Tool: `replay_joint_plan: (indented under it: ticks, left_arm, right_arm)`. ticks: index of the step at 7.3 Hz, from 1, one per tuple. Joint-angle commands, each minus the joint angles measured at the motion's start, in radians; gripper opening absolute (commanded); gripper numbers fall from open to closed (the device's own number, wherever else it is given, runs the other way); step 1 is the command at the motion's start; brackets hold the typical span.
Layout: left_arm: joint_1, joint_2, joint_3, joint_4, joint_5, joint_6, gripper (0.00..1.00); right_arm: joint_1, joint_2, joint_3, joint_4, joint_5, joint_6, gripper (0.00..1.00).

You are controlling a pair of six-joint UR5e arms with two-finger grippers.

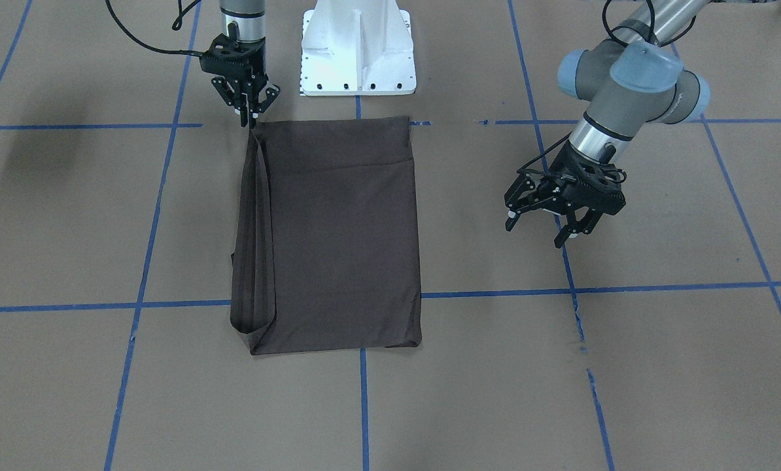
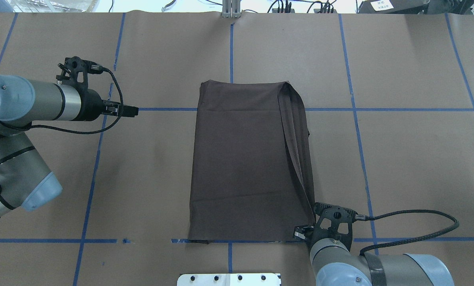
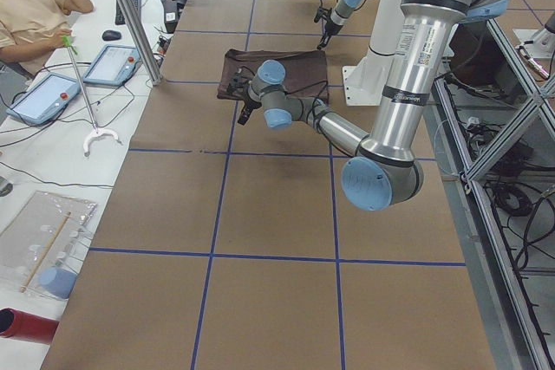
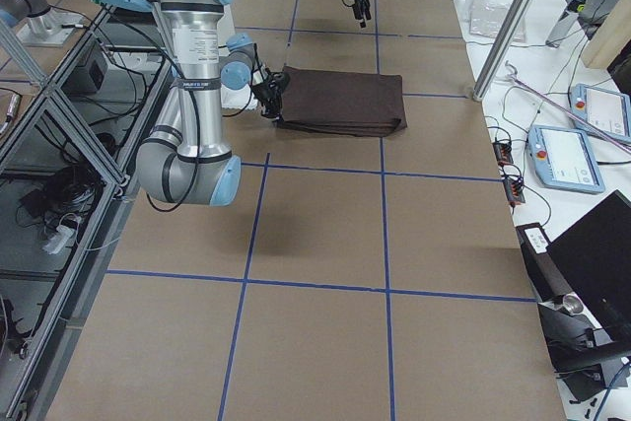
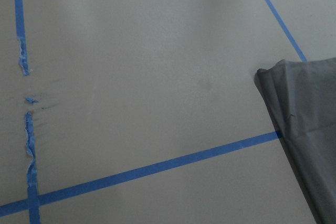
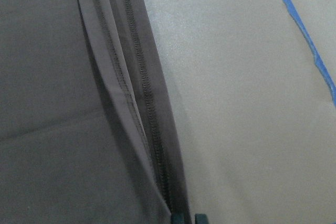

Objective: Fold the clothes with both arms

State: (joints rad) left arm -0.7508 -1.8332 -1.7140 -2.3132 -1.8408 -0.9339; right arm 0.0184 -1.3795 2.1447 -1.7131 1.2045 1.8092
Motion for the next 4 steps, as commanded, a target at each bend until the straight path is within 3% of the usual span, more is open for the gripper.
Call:
replay_joint_plan:
  ticks: [1, 2, 4]
  left_arm:
    - [0.001, -0.001, 0.001, 0.0, -0.002, 0.001, 1.0]
    - [0.001, -0.001, 0.001, 0.0, -0.002, 0.001, 1.0]
    - [0.001, -0.003, 0.002, 0.0, -0.003, 0.001, 1.0]
  right_arm:
    - [0.02, 0.008, 0.036, 0.042, 0.0, -0.087, 1.0]
    - [0.062, 0.01, 0.023, 0.128, 0.007, -0.158, 1.0]
    - [0.151, 0.075, -0.058, 0.098, 0.073, -0.31, 1.0]
